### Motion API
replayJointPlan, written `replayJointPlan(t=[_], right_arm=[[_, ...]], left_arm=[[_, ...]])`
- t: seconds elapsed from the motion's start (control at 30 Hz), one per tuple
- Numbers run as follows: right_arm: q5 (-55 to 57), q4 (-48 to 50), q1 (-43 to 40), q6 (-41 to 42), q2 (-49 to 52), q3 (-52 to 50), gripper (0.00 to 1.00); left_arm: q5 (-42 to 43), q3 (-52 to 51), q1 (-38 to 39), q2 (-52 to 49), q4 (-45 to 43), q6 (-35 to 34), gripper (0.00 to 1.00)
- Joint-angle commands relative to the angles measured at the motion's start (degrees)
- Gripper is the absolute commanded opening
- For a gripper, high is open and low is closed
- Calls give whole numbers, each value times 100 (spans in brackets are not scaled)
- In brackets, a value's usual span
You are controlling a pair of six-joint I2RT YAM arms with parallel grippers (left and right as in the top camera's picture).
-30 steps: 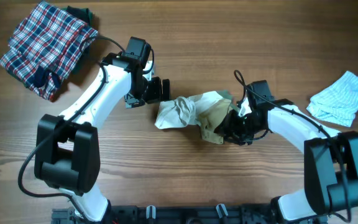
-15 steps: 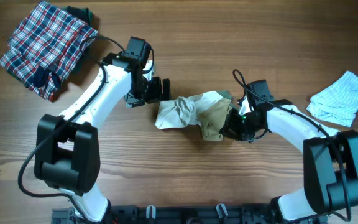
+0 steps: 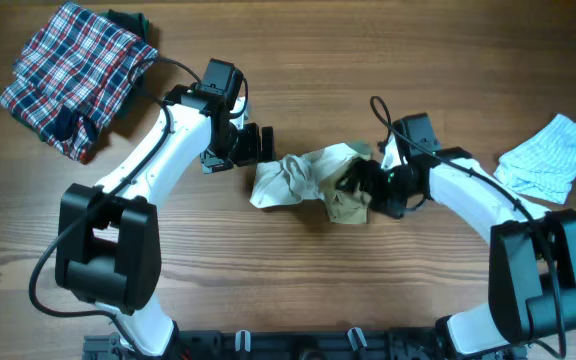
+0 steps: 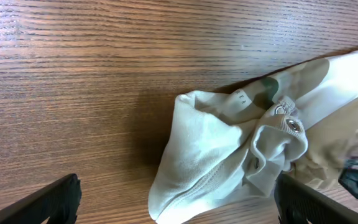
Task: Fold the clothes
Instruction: 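Lift the beige sleeve with the right gripper and fold it leftward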
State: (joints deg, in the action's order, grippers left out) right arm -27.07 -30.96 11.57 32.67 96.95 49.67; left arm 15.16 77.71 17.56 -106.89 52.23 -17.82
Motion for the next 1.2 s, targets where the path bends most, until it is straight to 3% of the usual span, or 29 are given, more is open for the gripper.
replayJointPlan(t=[0.0,0.13,0.4,0.57,0.67,0.83,0.97,1.17], right_arm=[[1014,-356,-39,-273,225,144,99],[1808,-553,-39,-479,219,374,100],[1440,223,-39,-726,597,374,95],[1307,378,-37,-741,837,374,75],[1307,339,-31,-723,1012,374,52],[1198,315,-11,-710,1165,372,50],[1102,271,46,-695,1165,372,28],[1071,197,85,-654,1154,374,4]], left_arm=[[107,-33,-11,68,-9,114,100],[107,-33,-11,68,-9,114,100],[109,-33,-9,68,-9,114,100],[109,-33,-9,68,7,114,100],[109,-33,-11,68,4,114,100],[109,-33,-11,68,4,114,100],[109,-33,-11,68,4,114,100],[109,-33,-11,68,7,114,100]])
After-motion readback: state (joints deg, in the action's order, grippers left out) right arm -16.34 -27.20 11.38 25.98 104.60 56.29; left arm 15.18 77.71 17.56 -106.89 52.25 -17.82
